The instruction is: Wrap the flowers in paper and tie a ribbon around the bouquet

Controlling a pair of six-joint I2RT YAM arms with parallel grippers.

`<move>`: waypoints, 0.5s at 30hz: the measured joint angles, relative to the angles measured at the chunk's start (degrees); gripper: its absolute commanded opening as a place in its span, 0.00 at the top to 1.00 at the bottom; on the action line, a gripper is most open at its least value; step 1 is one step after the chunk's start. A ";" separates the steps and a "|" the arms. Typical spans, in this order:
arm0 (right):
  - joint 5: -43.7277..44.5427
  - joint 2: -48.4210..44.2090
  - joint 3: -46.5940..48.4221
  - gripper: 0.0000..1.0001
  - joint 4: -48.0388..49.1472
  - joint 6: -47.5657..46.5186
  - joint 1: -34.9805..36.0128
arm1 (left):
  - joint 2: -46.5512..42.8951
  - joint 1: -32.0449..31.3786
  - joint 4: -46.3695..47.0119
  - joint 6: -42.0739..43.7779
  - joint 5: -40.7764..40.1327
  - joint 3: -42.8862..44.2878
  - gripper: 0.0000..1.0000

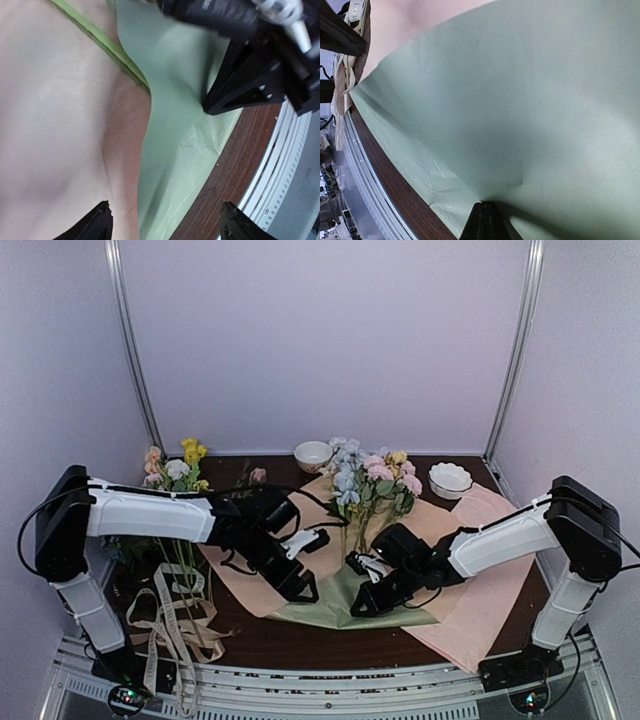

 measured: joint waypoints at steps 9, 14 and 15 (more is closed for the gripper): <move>2.14 0.94 4.28 1.00 -4.31 -0.72 0.00 | -19.98 15.56 4.79 -9.53 -12.09 -13.55 0.19; 3.10 2.19 7.41 1.00 -5.35 -1.46 0.00 | -24.57 25.62 5.14 -15.85 -20.39 -22.49 0.14; 3.19 2.51 7.61 1.00 -5.44 -1.64 0.00 | -25.00 26.77 5.11 -16.63 -21.81 -23.19 0.14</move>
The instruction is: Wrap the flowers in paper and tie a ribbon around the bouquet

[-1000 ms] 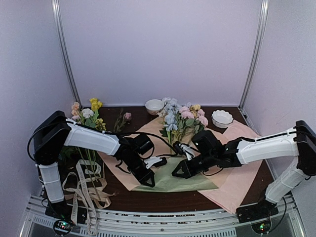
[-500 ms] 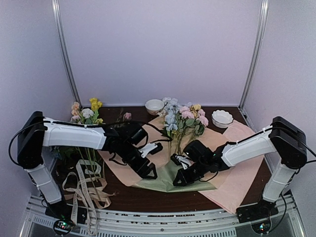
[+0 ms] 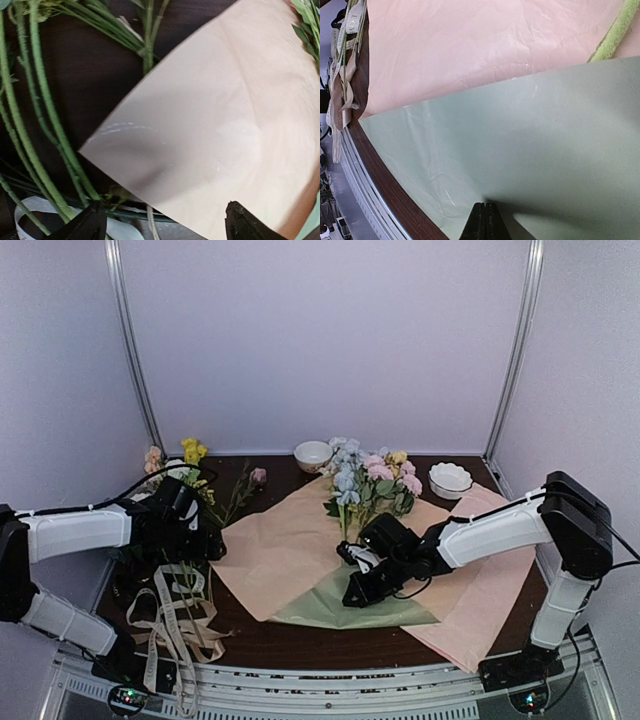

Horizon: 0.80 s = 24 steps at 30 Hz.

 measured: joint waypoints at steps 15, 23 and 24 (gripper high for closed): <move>0.11 1.51 0.15 1.00 -0.90 -0.37 0.00 | 8.33 10.45 9.25 -4.24 -0.81 -1.86 0.45; 0.11 1.51 0.15 1.00 -0.87 -0.42 0.00 | 8.63 10.45 12.68 -3.61 2.12 -1.77 0.85; 0.11 1.51 0.15 1.00 -0.90 -0.42 0.00 | 8.41 10.45 13.16 -3.58 2.36 -1.79 0.87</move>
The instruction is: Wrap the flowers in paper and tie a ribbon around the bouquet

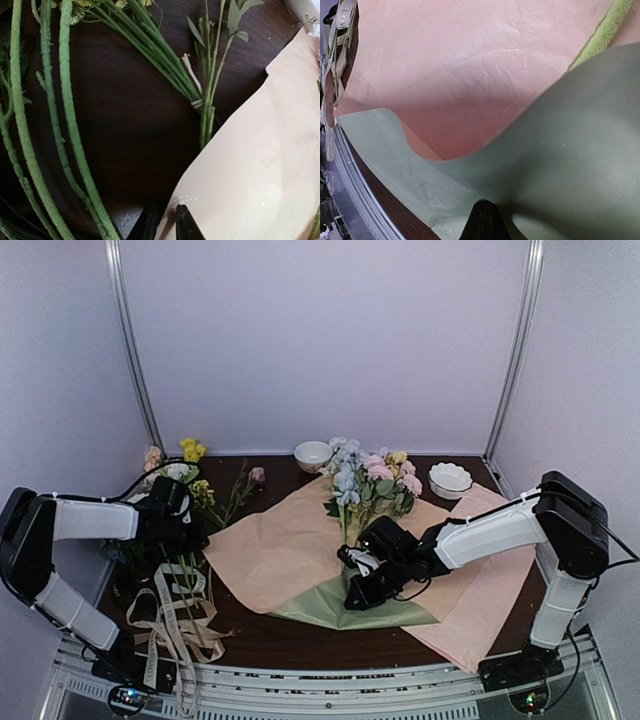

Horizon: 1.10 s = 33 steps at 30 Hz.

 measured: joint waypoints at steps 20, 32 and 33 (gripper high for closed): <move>-0.17 0.20 0.00 1.00 0.09 -0.20 -0.50 | -8.35 -14.60 -1.18 4.83 3.32 9.33 1.00; -6.03 1.05 -2.99 1.00 7.72 4.37 -3.54 | 7.32 -28.55 -0.07 8.28 13.00 36.50 1.00; -6.36 1.11 -3.26 1.00 8.39 4.87 -3.76 | 10.29 -29.40 0.11 8.50 14.21 39.69 1.00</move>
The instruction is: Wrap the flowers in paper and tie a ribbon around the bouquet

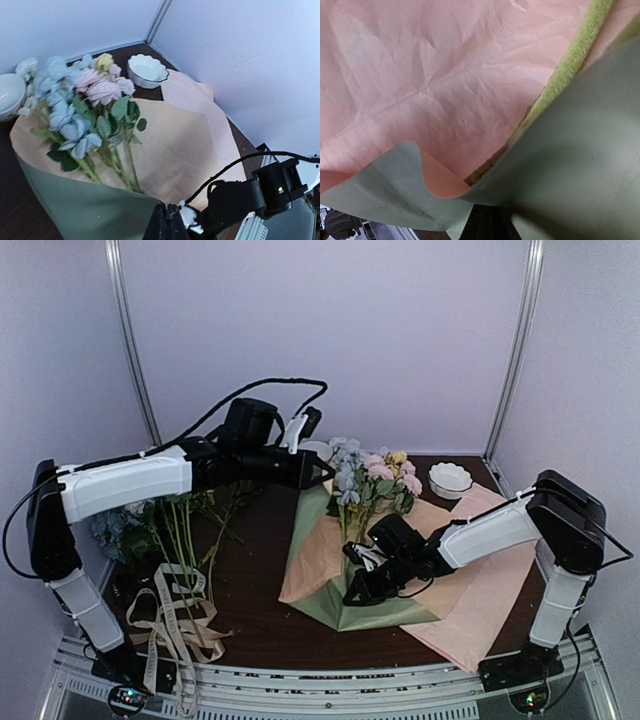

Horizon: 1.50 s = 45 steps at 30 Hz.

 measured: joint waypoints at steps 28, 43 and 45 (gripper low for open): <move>7.21 -17.70 -18.82 0.95 18.08 16.65 -6.56 | 43.95 -1.09 4.46 1.22 4.09 41.33 1.00; 16.06 -36.57 -15.61 0.35 -1.14 1.22 -18.43 | 50.66 -1.03 5.81 1.25 5.46 48.35 1.00; 15.56 -32.72 -12.98 0.35 -1.42 -1.14 -18.99 | 50.66 -1.03 6.51 1.27 5.88 48.74 1.00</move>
